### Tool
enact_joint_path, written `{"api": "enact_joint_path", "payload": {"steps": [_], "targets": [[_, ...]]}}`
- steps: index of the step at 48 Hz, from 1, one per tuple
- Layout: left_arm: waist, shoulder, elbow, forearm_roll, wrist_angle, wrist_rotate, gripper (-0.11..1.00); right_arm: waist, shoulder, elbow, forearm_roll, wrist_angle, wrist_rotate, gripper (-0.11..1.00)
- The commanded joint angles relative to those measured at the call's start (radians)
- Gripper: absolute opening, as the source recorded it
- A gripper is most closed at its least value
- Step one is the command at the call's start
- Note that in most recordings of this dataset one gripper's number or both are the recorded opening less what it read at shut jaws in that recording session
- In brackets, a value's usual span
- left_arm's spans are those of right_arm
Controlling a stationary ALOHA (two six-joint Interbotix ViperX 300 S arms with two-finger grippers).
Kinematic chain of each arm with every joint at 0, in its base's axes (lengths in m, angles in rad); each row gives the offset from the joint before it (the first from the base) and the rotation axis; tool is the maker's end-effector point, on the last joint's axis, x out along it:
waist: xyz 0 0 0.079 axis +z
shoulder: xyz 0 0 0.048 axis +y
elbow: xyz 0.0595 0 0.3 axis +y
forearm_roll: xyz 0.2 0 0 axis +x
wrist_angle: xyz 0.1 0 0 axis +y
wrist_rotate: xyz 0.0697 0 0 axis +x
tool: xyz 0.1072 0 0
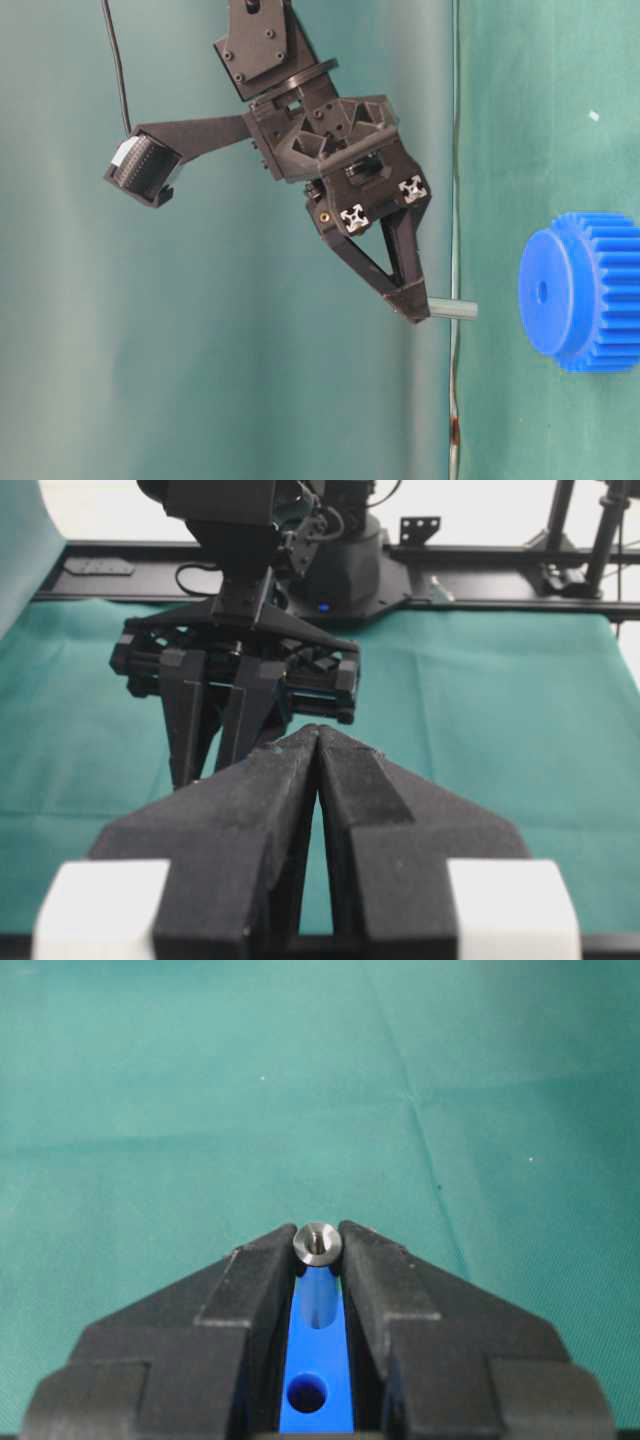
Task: Insert the shaft into the center hole of the gear.
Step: 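Lift the shaft upright and carry it left over the gear's center hole, then lower the held shaft with the right gripper into the gear hole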
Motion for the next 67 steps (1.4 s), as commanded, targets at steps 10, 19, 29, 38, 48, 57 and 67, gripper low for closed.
{"api": "enact_joint_path", "payload": {"steps": [10,19,29,38,48,57,67], "targets": [[0.002,0.005,-0.025,0.003,-0.003,0.002,0.0,-0.002,0.026,-0.025,0.003,0.002,0.006,0.16],[0.002,0.006,-0.025,0.003,-0.003,0.002,0.0,-0.002,0.069,-0.028,0.009,-0.005,0.014,0.16],[0.002,0.006,-0.025,0.003,-0.003,0.002,0.0,-0.002,0.097,-0.028,0.021,-0.008,0.014,0.16],[0.003,0.005,-0.026,0.002,-0.003,0.0,0.0,-0.003,0.095,-0.026,0.021,-0.015,0.014,0.16],[0.002,0.006,-0.025,0.003,-0.003,-0.008,0.0,-0.008,0.046,-0.008,0.021,-0.002,0.012,0.16],[0.003,0.006,-0.025,0.003,-0.002,-0.006,0.0,-0.006,0.005,0.015,0.021,-0.003,0.012,0.16],[0.002,0.006,-0.025,0.003,-0.003,-0.008,0.0,0.012,0.011,0.014,0.021,-0.009,0.014,0.16]]}}
